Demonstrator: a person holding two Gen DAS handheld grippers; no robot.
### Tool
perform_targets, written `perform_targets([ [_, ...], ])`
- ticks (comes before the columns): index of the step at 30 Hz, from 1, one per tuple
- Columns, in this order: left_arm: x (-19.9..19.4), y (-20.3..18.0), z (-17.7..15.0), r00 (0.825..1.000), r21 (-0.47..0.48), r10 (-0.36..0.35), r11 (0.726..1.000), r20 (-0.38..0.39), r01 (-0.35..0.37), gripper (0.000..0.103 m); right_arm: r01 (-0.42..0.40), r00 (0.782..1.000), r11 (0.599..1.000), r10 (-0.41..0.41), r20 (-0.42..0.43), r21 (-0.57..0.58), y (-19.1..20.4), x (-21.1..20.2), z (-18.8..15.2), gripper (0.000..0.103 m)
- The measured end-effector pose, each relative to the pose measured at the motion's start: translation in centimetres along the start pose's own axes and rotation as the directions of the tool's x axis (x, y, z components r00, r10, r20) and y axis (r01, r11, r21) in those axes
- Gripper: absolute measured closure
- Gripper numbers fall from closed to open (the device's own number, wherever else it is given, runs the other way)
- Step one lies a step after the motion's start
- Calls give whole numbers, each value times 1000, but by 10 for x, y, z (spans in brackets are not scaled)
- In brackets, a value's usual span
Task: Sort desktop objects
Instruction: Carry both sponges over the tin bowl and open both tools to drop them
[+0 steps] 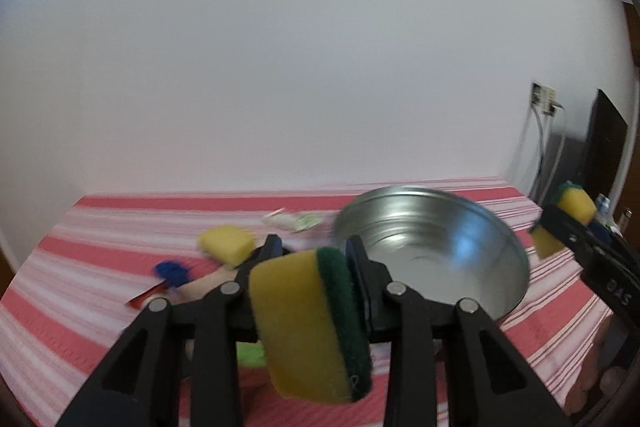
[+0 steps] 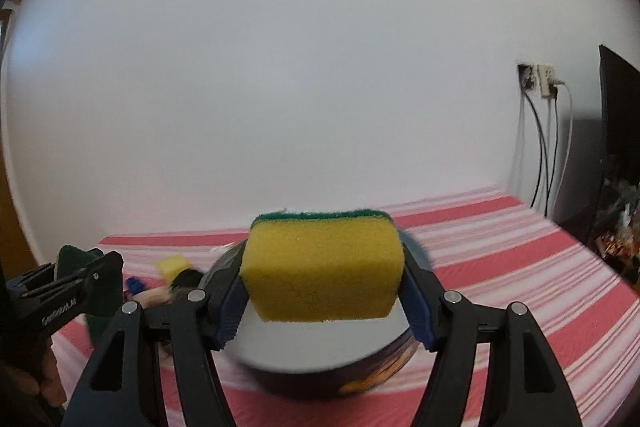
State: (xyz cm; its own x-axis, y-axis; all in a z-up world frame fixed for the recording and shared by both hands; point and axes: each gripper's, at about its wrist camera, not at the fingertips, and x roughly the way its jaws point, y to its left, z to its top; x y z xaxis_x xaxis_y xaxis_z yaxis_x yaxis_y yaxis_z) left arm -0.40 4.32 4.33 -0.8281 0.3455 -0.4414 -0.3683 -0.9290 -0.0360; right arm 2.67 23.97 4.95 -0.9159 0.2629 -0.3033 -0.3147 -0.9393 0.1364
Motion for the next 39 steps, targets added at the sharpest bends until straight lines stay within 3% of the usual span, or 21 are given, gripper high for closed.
perform_targets([
  [4, 30, -31, 10, 998, 20, -54, 998, -27, 54, 70, 38, 999, 999, -37, -22, 2, -17, 30, 11, 34],
  [9, 73, -60, 7, 993, 36, -56, 998, -106, 60, 70, 70, 990, 998, -69, -119, 4, -34, 84, 8, 34],
  [15, 112, -74, -6, 982, 51, -28, 998, -186, 38, 70, 81, 982, 996, -74, -175, 33, -48, 109, -8, 34],
  [22, 121, -78, -10, 988, 71, 12, 997, -155, -1, 68, 86, 982, 996, -81, -168, 25, -47, 114, -16, 33],
  [23, 118, -77, -10, 990, 71, 15, 997, -142, -5, 57, 88, 985, 996, -82, -154, 30, -46, 111, -16, 30],
  [24, 115, -76, -11, 991, 69, 19, 998, -129, -10, 36, 91, 986, 995, -85, -146, 32, -43, 110, -16, 20],
  [26, 105, -71, -10, 996, 49, 27, 999, -91, -23, 10, 99, 988, 994, -94, -124, 34, -40, 107, -17, 10],
  [27, 105, -72, -6, 997, 48, 39, 998, -72, -35, 5, 100, 990, 994, -96, -108, 39, -40, 106, -16, 10],
  [33, 73, -37, 2, 993, -79, 77, 994, 88, -70, 1, 117, 992, 991, -119, 32, 67, -40, 84, -11, 10],
  [39, 68, -10, -3, 978, -193, 164, 971, 128, -137, 1, 124, 977, 991, -132, 170, 54, -37, 71, -10, 9],
])
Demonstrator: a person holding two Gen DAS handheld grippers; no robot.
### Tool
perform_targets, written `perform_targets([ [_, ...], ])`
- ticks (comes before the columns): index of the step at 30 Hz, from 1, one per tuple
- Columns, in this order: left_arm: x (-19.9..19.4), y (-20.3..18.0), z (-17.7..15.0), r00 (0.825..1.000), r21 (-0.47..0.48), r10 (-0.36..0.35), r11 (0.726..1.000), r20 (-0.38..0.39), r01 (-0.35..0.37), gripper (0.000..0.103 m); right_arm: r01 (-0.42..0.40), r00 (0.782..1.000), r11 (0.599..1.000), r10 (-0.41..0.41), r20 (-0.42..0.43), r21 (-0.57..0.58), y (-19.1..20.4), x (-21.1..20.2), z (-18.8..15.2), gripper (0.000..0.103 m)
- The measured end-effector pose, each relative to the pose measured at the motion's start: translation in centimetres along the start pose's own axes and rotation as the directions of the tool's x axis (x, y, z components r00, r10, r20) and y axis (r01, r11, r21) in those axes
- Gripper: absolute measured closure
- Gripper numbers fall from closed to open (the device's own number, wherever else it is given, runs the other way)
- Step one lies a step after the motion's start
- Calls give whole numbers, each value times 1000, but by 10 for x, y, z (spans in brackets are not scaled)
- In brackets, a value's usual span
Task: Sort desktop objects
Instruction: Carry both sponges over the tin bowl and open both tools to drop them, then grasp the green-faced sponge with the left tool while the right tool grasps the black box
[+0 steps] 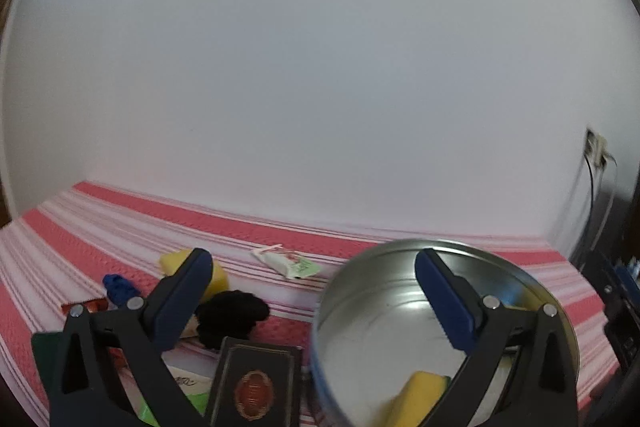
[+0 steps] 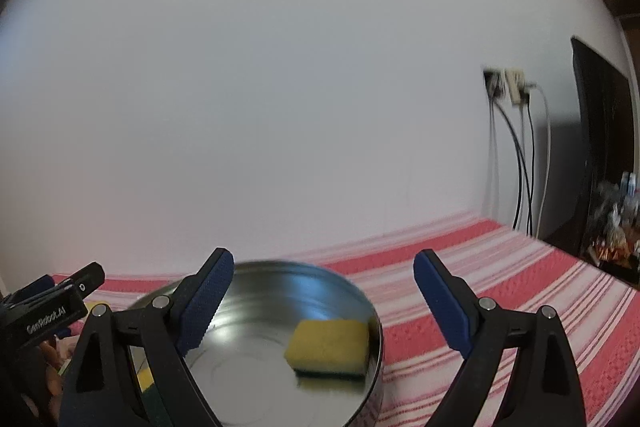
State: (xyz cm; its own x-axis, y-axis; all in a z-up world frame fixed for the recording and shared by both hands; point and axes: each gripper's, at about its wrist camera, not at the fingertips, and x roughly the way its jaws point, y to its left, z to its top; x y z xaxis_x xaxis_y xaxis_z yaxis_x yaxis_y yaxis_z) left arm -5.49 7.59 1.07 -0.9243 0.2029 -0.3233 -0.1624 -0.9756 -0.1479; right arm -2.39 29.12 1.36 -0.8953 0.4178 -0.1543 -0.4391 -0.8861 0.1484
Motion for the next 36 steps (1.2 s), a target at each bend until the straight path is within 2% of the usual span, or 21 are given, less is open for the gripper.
perform_targets([
  [3, -4, 5, -3, 999, -13, 34, 999, 33, -34, 1, -10, 1000, 1000, 10, 26, -8, 5, -5, 1, 9],
  [8, -14, -2, -12, 990, 113, 114, 986, 80, -123, 1, -18, 999, 1000, 18, 31, -9, 8, -6, 2, 9],
  [11, -17, -6, -16, 992, 146, 105, 983, 73, -114, 1, -24, 999, 1000, 24, 23, -13, 10, -6, 2, 9],
  [19, -31, 9, -17, 994, 65, 96, 993, 48, -99, 1, -15, 999, 999, 16, 31, -33, 19, -16, -3, 9],
  [24, -49, 18, -18, 996, 64, 85, 994, 38, -87, 1, -43, 999, 999, 44, 27, -19, 27, -31, -8, 9],
  [30, -63, 36, -19, 993, 61, 116, 991, 25, -118, 1, -93, 996, 996, 93, 7, -13, 45, -51, -15, 9],
  [36, -71, 80, -22, 983, 5, 176, 984, -51, -176, 1, -159, 987, 987, 159, -28, 15, 64, -61, -23, 9],
])
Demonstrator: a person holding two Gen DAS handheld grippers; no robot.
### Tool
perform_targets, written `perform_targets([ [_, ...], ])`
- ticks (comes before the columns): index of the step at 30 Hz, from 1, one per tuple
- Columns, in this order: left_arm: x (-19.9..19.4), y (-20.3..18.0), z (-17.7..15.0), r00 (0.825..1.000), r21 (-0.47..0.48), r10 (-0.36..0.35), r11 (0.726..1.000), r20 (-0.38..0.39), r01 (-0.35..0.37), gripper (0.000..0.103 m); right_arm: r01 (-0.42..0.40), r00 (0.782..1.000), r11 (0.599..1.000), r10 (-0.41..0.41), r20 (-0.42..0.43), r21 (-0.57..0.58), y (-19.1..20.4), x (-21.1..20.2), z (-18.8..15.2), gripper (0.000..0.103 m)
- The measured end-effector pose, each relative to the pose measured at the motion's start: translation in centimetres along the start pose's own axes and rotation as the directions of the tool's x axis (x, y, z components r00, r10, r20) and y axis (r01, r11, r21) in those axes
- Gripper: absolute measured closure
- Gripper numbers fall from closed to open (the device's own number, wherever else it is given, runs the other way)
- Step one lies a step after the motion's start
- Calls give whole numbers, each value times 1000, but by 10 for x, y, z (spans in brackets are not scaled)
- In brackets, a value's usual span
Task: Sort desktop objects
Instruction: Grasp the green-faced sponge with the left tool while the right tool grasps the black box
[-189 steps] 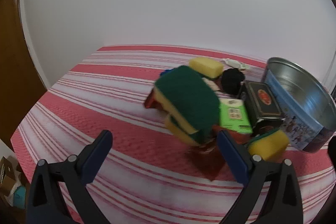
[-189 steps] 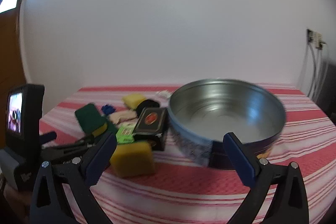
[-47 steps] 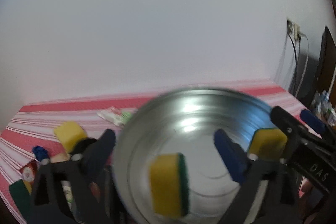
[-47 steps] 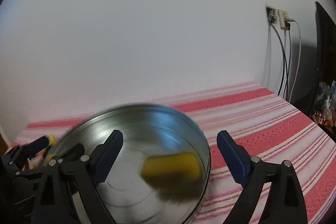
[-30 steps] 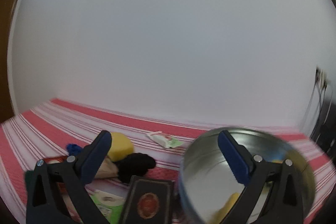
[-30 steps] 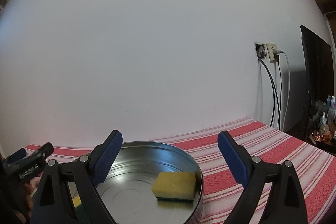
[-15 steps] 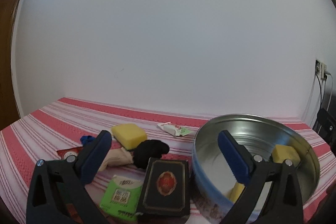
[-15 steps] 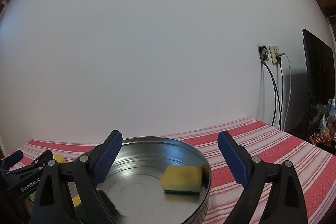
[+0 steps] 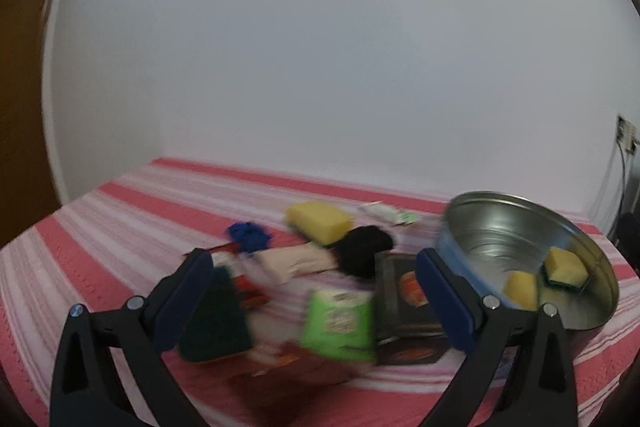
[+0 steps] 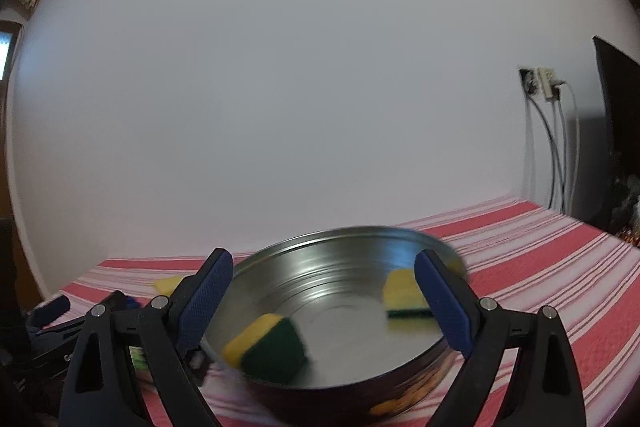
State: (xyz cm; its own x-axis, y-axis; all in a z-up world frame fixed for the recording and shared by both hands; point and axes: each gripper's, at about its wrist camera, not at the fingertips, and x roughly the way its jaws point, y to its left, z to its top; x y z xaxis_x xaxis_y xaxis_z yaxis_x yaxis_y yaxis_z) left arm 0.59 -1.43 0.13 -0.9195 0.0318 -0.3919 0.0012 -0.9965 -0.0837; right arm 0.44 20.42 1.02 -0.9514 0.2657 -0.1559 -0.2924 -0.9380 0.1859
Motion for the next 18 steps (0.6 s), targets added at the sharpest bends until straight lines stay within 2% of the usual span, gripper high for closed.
perform_targets([
  [8, 15, 64, -6, 987, -136, 99, 984, -125, -116, 1, -114, 992, 993, 115, -58, 15, 35, -1, -11, 9],
  [12, 38, 79, -9, 962, -151, 134, 973, -239, -173, 1, -160, 982, 987, 161, -99, 15, 53, 2, -17, 9],
  [15, 48, 79, -11, 944, -127, 131, 976, -301, -175, 1, -201, 972, 979, 202, -121, 18, 65, 2, -21, 9],
  [18, 62, 76, -16, 923, -103, 131, 978, -361, -179, 1, -238, 951, 970, 242, -192, 47, 76, 7, -28, 9],
])
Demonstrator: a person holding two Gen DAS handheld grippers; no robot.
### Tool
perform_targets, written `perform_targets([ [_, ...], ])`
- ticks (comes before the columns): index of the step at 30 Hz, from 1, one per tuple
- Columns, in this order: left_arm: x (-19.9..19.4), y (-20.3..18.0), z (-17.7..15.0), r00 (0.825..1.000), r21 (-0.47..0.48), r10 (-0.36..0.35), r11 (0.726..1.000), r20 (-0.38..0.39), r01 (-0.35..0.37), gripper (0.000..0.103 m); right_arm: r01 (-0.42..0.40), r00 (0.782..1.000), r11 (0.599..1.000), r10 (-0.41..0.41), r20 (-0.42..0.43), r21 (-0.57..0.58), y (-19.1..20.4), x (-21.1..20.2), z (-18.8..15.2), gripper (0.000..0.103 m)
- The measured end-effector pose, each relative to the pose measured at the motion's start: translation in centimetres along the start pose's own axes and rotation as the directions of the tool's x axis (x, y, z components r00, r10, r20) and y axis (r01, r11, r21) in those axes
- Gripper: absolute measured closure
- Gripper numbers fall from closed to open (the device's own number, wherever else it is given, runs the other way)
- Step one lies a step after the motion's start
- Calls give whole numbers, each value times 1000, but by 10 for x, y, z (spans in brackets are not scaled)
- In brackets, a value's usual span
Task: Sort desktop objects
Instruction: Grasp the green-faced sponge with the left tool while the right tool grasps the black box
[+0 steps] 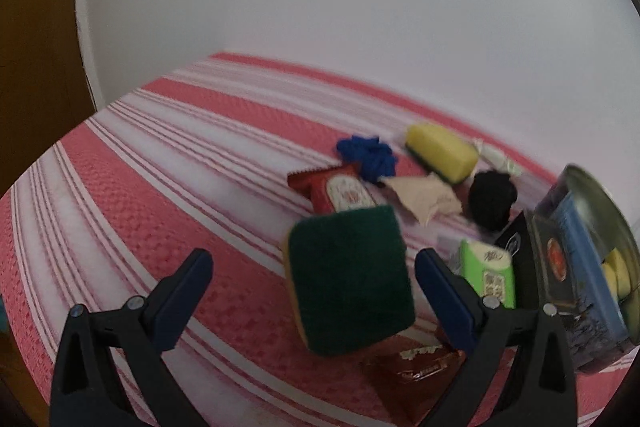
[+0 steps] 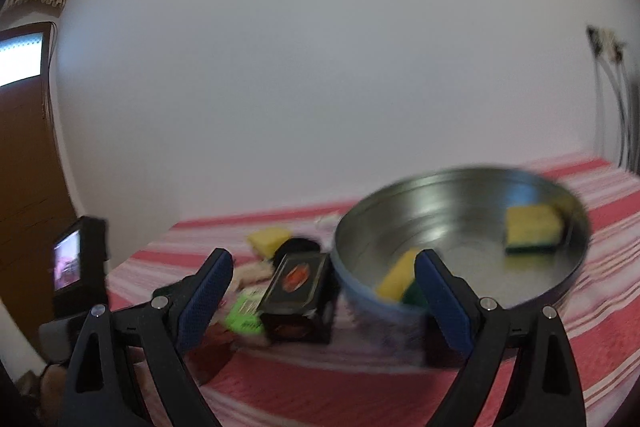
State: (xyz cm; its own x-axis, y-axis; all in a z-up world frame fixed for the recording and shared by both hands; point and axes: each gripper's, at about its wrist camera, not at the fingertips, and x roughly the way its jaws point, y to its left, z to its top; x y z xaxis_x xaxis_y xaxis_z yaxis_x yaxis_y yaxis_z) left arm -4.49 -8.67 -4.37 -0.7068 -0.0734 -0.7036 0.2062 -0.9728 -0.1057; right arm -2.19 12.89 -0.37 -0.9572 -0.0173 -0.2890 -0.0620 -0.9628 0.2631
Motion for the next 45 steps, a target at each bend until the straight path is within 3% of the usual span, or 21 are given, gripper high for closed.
perform_targets([
  [6, 18, 9, 1, 996, -49, -10, 999, -89, 6, 0, -78, 985, 995, 87, -146, 65, 8, 27, -8, 9],
  [16, 28, 35, 7, 994, -86, -15, 996, -110, 6, 0, -8, 951, 995, 39, -308, 103, 17, 78, -18, 9],
  [22, 31, 39, 9, 991, -12, -60, 998, -121, 59, 0, 56, 925, 990, -2, -381, 131, 20, 112, -18, 9],
  [23, 30, 39, 9, 991, -5, -62, 998, -122, 62, 0, 61, 911, 990, -4, -412, 125, 23, 122, -20, 10],
  [26, 33, 40, 10, 989, 2, -78, 997, -129, 79, 0, 76, 883, 993, -24, -468, 93, 26, 132, -23, 34],
  [33, 34, 40, 9, 989, 11, -72, 997, -132, 74, 0, -13, 884, 998, 37, -467, 53, 35, 114, -25, 41],
  [43, 33, 33, 7, 989, 19, -57, 998, -136, 60, 1, -22, 924, 1000, 21, -382, 2, 31, 66, -21, 42],
  [45, 30, 32, 6, 989, 17, -70, 997, -128, 73, 13, -24, 929, 1000, 26, -368, 8, 32, 64, -19, 43],
])
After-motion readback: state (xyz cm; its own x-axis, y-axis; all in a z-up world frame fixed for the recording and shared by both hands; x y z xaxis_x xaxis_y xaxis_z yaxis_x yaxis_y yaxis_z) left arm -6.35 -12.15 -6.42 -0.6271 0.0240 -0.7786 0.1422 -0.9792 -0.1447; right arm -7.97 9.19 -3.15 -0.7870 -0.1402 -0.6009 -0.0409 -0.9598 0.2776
